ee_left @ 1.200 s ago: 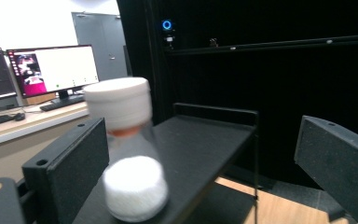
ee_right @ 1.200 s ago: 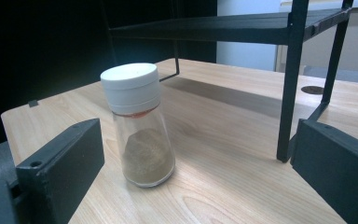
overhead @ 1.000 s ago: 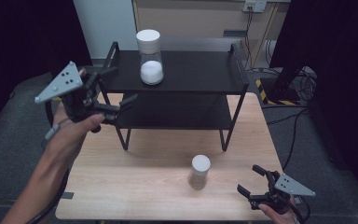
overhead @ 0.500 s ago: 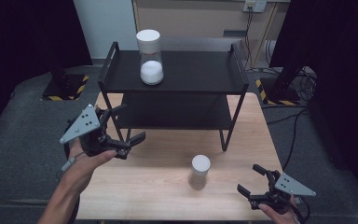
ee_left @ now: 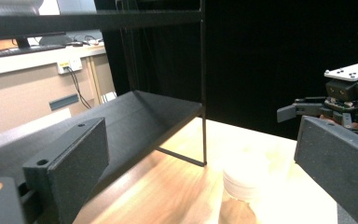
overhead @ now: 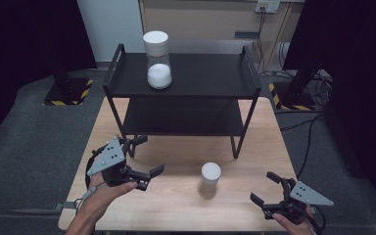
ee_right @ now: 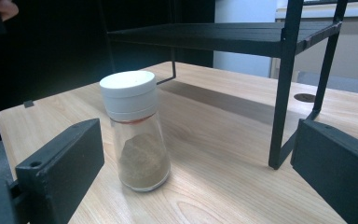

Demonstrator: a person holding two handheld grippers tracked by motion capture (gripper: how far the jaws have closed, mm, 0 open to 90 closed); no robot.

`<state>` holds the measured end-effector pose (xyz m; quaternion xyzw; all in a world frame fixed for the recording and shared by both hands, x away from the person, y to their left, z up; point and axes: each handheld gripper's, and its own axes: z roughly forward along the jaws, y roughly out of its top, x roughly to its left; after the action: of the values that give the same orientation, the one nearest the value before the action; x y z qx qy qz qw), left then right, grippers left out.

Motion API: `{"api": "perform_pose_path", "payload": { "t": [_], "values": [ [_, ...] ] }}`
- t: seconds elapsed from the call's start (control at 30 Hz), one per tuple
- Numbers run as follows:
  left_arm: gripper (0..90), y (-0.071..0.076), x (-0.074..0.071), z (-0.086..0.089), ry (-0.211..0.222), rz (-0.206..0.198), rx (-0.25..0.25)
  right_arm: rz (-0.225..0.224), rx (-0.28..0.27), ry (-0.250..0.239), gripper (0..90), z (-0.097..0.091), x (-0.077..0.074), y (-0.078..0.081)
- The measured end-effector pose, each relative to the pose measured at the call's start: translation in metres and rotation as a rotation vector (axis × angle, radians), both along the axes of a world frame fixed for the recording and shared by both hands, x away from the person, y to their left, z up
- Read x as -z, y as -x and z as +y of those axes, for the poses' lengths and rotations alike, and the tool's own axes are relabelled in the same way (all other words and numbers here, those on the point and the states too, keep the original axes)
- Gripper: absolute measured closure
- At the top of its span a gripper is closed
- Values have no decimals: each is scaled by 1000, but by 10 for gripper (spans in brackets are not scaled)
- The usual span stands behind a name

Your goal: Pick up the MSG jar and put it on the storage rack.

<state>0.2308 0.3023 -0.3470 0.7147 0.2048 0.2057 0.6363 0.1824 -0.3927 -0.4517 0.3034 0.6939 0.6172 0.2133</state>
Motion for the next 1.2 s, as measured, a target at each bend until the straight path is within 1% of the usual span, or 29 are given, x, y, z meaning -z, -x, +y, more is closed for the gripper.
{"api": "perform_pose_path", "payload": {
  "t": [0.1, 0.4, 0.43, 0.7, 0.77, 0.8, 0.83, 0.87, 0.93, 1.07, 1.17, 1.2],
  "values": [
    [18, 3, 12, -2, 1, 9, 0, 0, 1, 4, 31, 1, 1, 0],
    [19, 18, 50, 1, 54, 46, -27, 6, -10, 16, 31, 5, 0, -2],
    [19, 19, 55, 2, 71, 54, -25, 5, -10, 18, 31, 6, 0, -2],
    [20, 29, 75, 4, 76, 64, -35, 11, -6, 20, 31, 6, 2, -2],
    [20, 32, 83, 5, 92, 67, -33, 12, -2, 22, 31, 5, 1, -2],
    [24, 30, 85, 4, 95, 79, -25, 11, 1, 23, 31, 5, 1, -2],
    [23, 29, 84, 4, 82, 85, -19, 10, 4, 22, 31, 4, 1, -1],
    [23, 30, 84, 3, 73, 75, -21, 8, 6, 24, 31, 4, 0, -1],
    [25, 30, 85, 4, 89, 82, -21, 6, 8, 26, 31, 4, -1, 0],
    [25, 33, 87, 4, 85, 93, -26, 2, 10, 31, 31, 4, -2, 0],
    [24, 39, 89, 7, 74, 99, -40, 2, 6, 37, 31, 5, -3, 0],
    [24, 40, 89, 8, 77, 101, -44, 1, 4, 36, 31, 5, -3, 0]
  ]
}}
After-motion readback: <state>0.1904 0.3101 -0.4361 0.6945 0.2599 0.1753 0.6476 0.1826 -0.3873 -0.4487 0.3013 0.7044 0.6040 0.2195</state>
